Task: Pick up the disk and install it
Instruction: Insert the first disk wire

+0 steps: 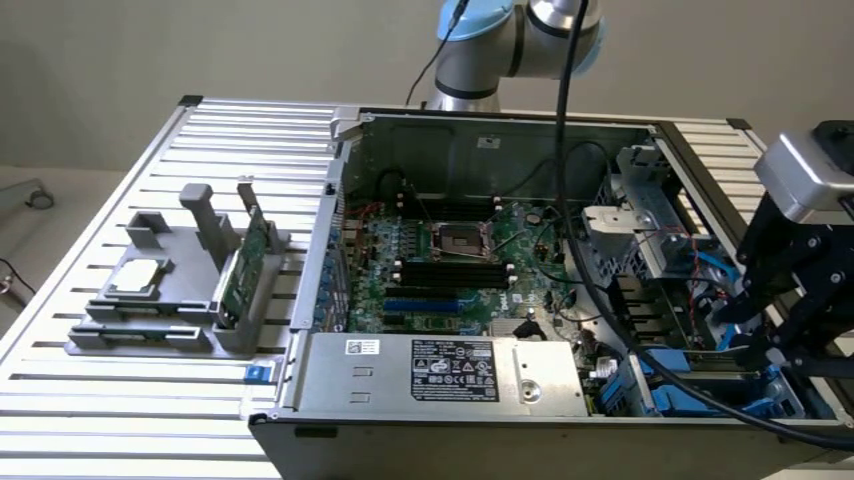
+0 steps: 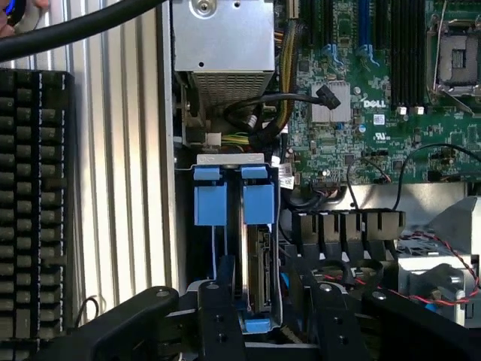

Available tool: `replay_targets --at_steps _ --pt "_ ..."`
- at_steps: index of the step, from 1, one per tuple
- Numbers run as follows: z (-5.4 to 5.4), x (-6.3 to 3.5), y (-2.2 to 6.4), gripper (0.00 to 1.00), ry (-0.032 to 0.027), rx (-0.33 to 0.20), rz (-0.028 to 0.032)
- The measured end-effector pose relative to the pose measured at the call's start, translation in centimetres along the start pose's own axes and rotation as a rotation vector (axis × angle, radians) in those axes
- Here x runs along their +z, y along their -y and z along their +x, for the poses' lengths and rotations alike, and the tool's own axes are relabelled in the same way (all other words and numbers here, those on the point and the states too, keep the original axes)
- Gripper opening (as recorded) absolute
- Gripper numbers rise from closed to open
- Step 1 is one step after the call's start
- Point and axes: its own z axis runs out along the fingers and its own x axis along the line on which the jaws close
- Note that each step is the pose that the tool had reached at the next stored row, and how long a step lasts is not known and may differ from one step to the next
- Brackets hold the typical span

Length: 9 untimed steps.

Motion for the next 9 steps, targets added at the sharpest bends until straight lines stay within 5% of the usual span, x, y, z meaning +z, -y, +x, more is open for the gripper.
replay_targets --at_steps 9 --pt "0.00 0.01 0.00 0.42 0.0089 0.138 0.0087"
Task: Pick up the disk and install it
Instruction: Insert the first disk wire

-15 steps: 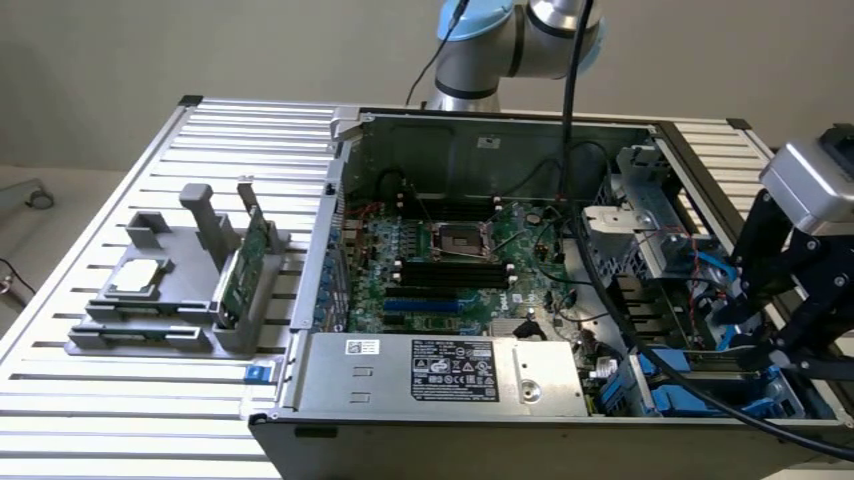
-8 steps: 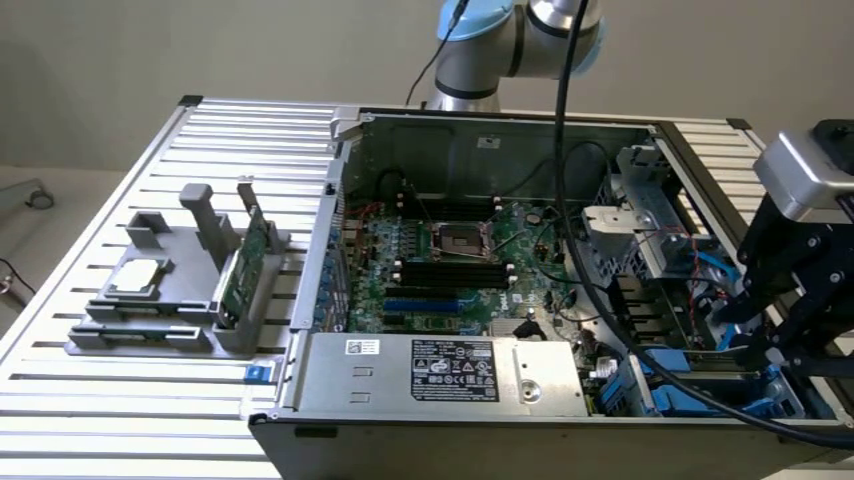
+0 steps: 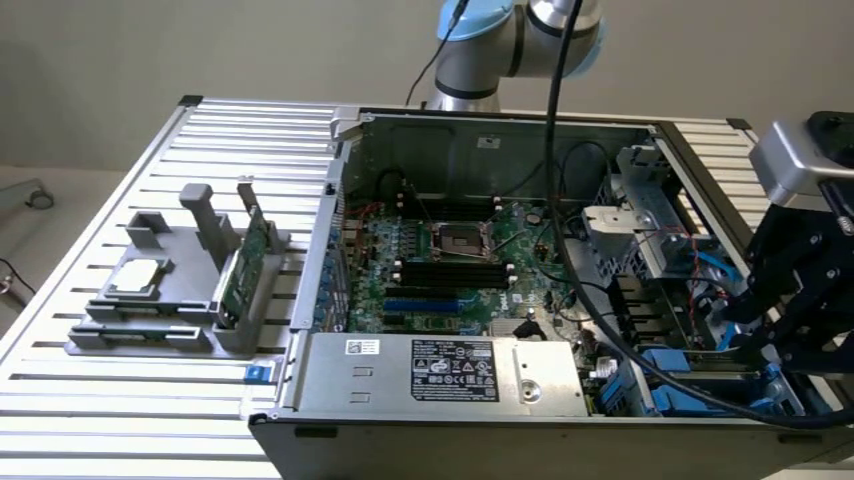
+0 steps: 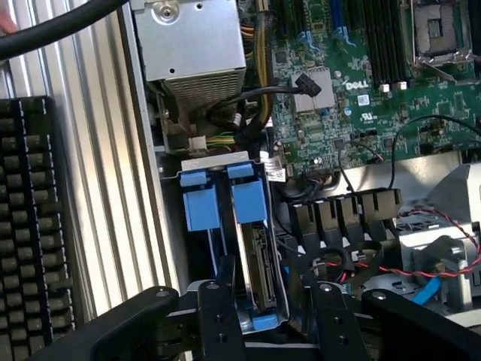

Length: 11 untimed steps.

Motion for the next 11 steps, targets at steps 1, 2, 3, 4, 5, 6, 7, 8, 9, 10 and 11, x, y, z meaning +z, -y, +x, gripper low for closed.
replay_targets --at_steps 1,2,3,4,5,6,7,8,9,10,11 --pt "0.00 0.00 0.00 0.42 0.0009 0.015 0.0010" --pt "0.00 0.00 0.00 0.42 0.0017 0.031 0.0020" --pt "0.00 0.00 0.00 0.42 0.0025 0.048 0.0031" --pt "0.00 0.00 0.00 0.42 0.0033 0.065 0.0043" --pt "0.00 0.00 0.00 0.42 0.0040 0.083 0.0055" --pt "0.00 0.00 0.00 0.42 0.0048 0.100 0.0066" --pt "0.00 0.00 0.00 0.42 0.0055 0.115 0.0076" --pt "0.00 0.00 0.00 0.42 0.0063 0.131 0.0086" --pt "0.00 0.00 0.00 0.42 0.0070 0.148 0.0098" --pt "0.00 0.00 0.00 0.42 0.0078 0.165 0.0109" --pt "0.00 0.00 0.00 0.42 0.0085 0.181 0.0120"
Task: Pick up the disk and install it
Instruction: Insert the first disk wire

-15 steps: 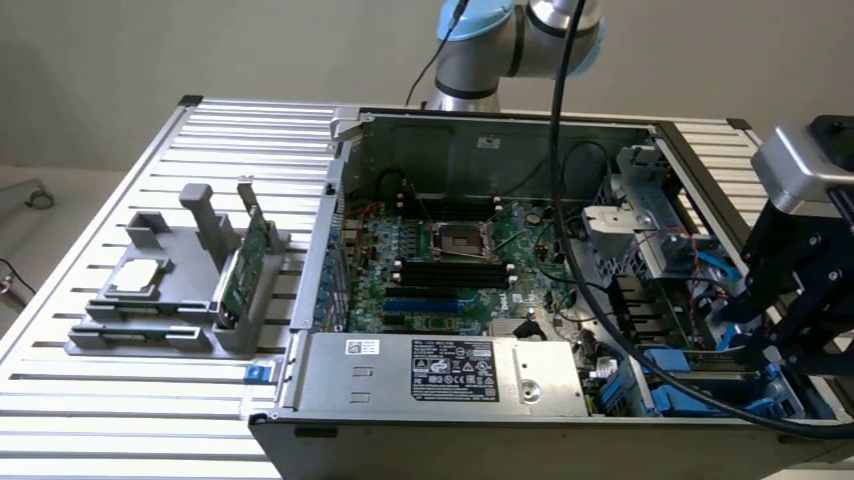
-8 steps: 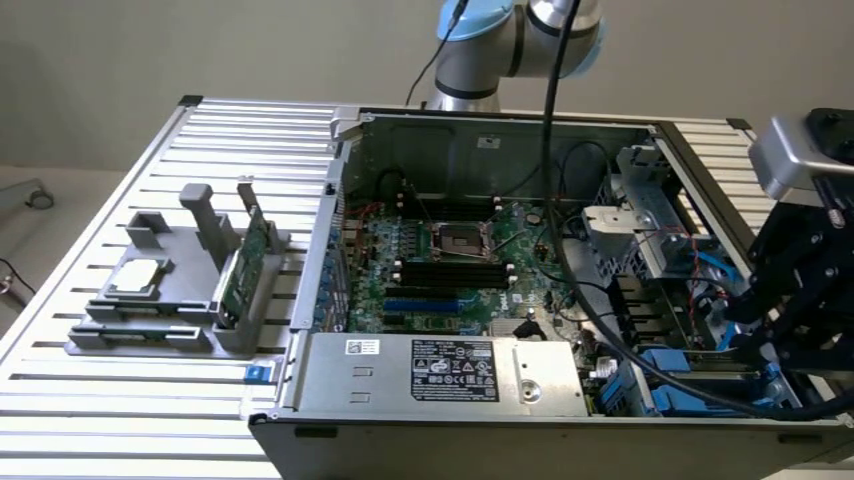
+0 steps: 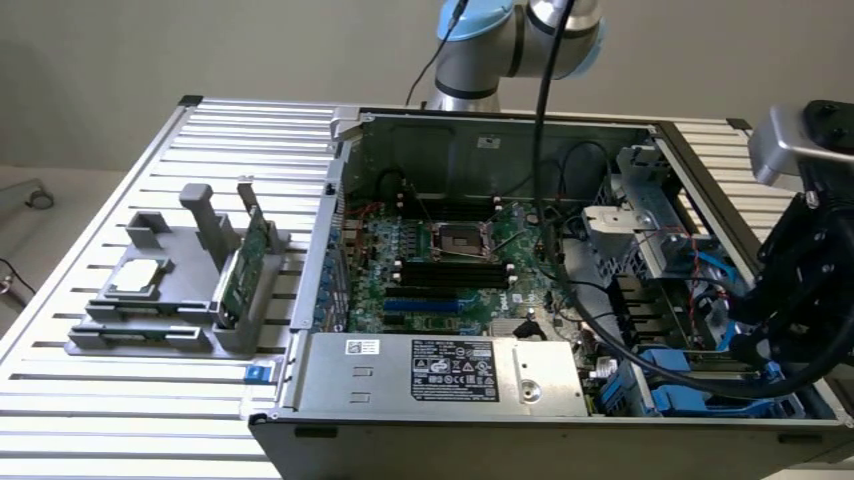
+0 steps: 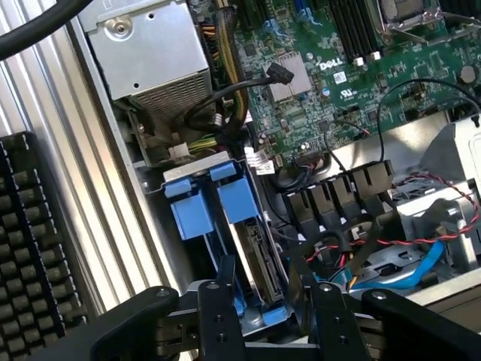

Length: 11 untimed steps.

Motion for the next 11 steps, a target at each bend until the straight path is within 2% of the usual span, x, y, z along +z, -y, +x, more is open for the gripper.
replay_targets --at_steps 11 --pt "0.00 0.00 0.00 0.42 0.0085 0.187 0.0125"
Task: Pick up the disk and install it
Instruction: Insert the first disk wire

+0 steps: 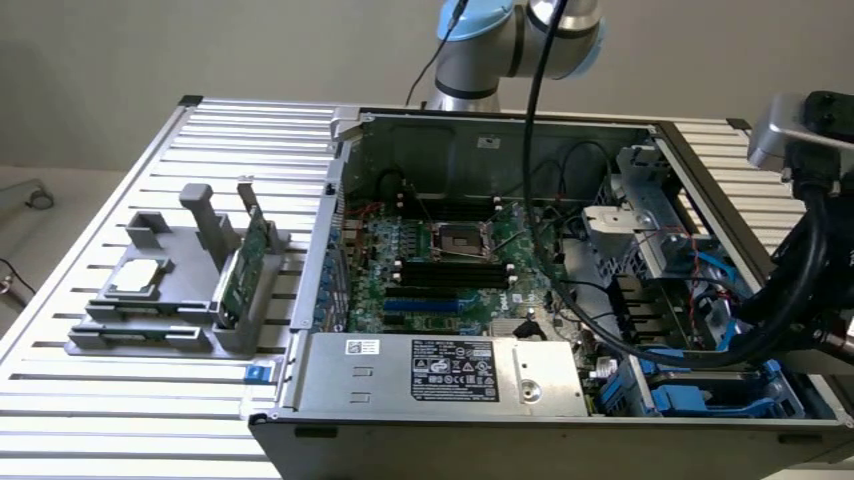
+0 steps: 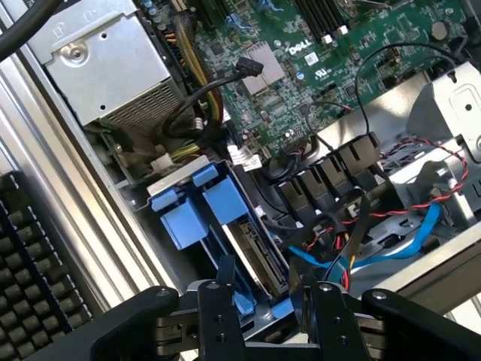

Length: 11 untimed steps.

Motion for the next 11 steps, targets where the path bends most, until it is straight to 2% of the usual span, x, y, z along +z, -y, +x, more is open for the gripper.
replay_targets --at_steps 11 --pt "0.00 0.01 0.00 0.42 0.0090 0.194 0.0128"
